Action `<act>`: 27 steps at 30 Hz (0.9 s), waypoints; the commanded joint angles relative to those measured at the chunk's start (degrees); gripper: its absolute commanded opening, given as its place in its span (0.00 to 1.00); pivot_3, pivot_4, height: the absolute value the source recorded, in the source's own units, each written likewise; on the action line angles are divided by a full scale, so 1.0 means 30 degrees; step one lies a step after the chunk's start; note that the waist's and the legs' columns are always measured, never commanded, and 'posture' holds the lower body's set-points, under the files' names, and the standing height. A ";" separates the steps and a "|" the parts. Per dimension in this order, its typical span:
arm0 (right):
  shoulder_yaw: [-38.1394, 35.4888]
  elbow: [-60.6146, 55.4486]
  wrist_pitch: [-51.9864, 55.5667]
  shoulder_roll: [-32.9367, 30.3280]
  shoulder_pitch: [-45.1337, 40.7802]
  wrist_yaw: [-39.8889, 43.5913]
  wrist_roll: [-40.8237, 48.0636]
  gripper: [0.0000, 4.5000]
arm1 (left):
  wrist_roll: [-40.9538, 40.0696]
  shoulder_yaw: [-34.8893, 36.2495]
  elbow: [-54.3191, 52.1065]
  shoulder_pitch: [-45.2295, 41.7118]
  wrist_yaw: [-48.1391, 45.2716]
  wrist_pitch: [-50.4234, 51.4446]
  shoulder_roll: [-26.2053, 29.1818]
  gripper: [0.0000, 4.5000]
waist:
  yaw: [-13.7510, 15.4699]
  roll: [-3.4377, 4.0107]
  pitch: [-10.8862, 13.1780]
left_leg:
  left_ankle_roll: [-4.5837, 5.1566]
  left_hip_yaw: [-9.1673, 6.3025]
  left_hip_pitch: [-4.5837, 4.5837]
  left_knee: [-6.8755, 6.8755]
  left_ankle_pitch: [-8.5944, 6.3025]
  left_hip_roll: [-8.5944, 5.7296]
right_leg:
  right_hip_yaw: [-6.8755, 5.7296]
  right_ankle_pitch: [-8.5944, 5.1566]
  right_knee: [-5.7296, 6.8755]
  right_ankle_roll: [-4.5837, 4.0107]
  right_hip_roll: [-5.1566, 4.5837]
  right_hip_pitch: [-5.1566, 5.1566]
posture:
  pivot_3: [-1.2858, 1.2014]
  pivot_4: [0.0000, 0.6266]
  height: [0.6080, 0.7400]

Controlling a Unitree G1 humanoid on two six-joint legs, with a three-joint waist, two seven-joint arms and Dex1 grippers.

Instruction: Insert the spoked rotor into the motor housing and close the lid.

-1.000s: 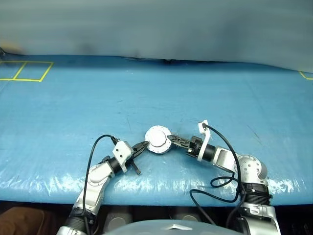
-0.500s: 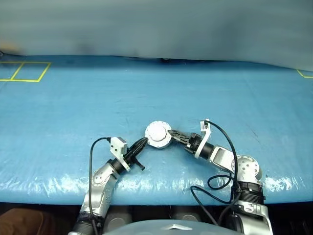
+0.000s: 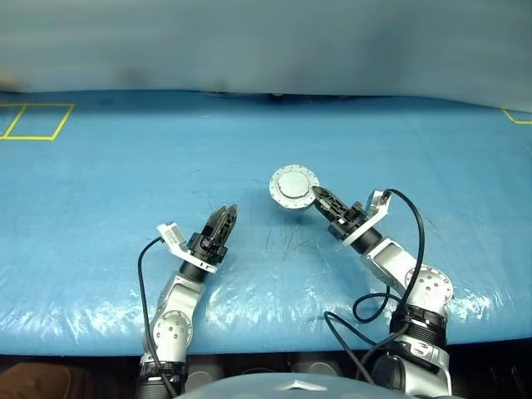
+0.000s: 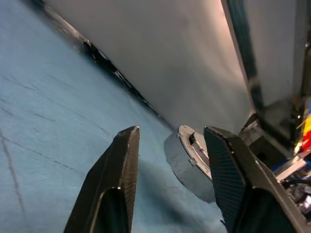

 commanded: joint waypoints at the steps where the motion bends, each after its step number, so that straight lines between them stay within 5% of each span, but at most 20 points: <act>1: 0.0363 -0.1732 0.0036 0.0186 -0.0397 0.0723 0.2177 0.25 | -0.0809 0.0024 -0.0877 0.0084 -0.0094 0.1162 -0.0009 0.87 | -0.0010 0.0002 0.0002 | 0.0000 -0.0002 0.0001 0.0010 0.0000 0.0001 | 0.0001 -0.0001 0.0002 0.0000 0.0005 0.0003 | 0.52 0.24 1.00; 3: 0.0650 -0.2069 -0.0023 0.0287 -0.0456 0.0488 0.2798 0.25 | -0.1194 0.0156 -0.0824 0.0055 0.0556 0.2130 -0.0007 1.00 | -0.0018 0.0002 0.0002 | 0.0000 -0.0004 0.0000 0.0028 0.0000 0.0001 | 0.0001 -0.0001 0.0007 0.0000 0.0007 0.0006 | 0.52 0.24 1.00; 11: 0.2766 -0.3388 0.0139 -0.0133 0.0204 0.0380 0.3432 0.25 | -0.3977 0.0470 -0.1339 0.0155 0.0392 0.5776 0.0025 1.00 | -0.0088 0.0014 0.0010 | -0.0001 -0.0015 -0.0002 0.0035 0.0000 0.0001 | -0.0006 -0.0004 0.0012 -0.0002 0.0008 0.0007 | 0.52 0.24 1.00; 27: 0.5116 -0.4067 0.0159 -0.0936 0.1718 0.0475 0.3466 0.25 | -0.4699 0.0587 -0.1703 0.0076 -0.0579 0.6400 -0.0379 1.00 | -0.0026 0.0013 0.0010 | -0.0006 -0.0016 -0.0002 0.0047 0.0003 0.0000 | -0.0006 -0.0005 0.0019 -0.0007 0.0007 0.0009 | 0.52 0.24 1.00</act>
